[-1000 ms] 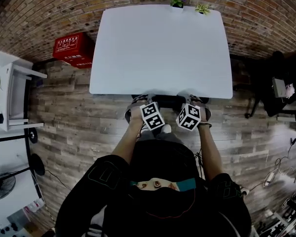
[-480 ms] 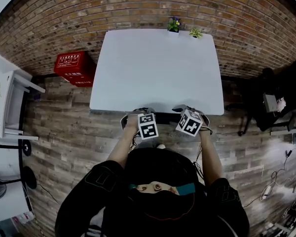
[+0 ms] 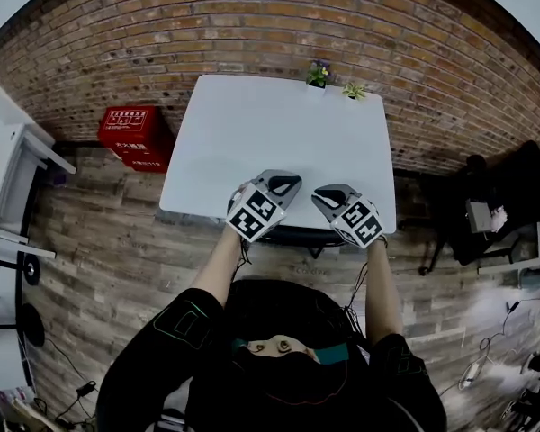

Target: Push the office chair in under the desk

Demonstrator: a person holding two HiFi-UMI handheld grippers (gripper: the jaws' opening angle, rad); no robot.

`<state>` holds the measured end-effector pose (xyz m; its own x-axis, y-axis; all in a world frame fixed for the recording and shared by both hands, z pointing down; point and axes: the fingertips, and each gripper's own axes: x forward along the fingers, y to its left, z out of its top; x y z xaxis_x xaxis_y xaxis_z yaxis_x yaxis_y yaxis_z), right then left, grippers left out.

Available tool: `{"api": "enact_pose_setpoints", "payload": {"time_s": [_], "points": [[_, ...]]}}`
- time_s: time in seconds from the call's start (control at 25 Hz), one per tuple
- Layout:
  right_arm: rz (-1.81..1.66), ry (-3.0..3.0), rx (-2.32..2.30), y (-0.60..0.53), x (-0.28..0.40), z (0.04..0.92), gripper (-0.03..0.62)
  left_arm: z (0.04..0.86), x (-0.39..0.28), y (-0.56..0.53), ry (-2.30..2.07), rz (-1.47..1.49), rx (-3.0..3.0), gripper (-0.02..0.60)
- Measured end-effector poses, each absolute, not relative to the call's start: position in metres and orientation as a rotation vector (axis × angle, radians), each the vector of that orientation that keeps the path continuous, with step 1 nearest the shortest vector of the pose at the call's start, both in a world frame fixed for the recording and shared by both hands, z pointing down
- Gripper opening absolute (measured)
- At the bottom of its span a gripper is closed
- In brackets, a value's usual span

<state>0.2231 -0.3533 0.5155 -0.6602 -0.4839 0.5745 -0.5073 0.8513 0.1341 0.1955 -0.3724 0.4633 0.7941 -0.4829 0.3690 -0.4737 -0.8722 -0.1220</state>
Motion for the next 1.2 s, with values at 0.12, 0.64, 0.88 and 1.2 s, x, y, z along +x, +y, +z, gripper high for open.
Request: {"api": "enact_pose_setpoints", "payload": {"time_s": [0.12, 0.64, 0.88, 1.2], "points": [[-0.019, -2.487, 0.872, -0.380, 0.230, 0.467, 0.005, 0.404, 0.195, -0.395, 0.872, -0.458, -2.848, 0.008], [-0.086, -2.991, 1.301, -0.429, 0.239, 0.256, 0.003, 0.238, 0.174, -0.442, 1.172, 0.040, -2.632, 0.008], [0.058, -2.941, 1.701, -0.425, 0.261, 0.245, 0.003, 0.254, 0.144, -0.442, 1.542, 0.311, -2.702, 0.008], [0.087, -2.604, 1.817, -0.423, 0.280, 0.310, 0.003, 0.324, 0.145, -0.437, 1.615, 0.009, -2.690, 0.008]]}}
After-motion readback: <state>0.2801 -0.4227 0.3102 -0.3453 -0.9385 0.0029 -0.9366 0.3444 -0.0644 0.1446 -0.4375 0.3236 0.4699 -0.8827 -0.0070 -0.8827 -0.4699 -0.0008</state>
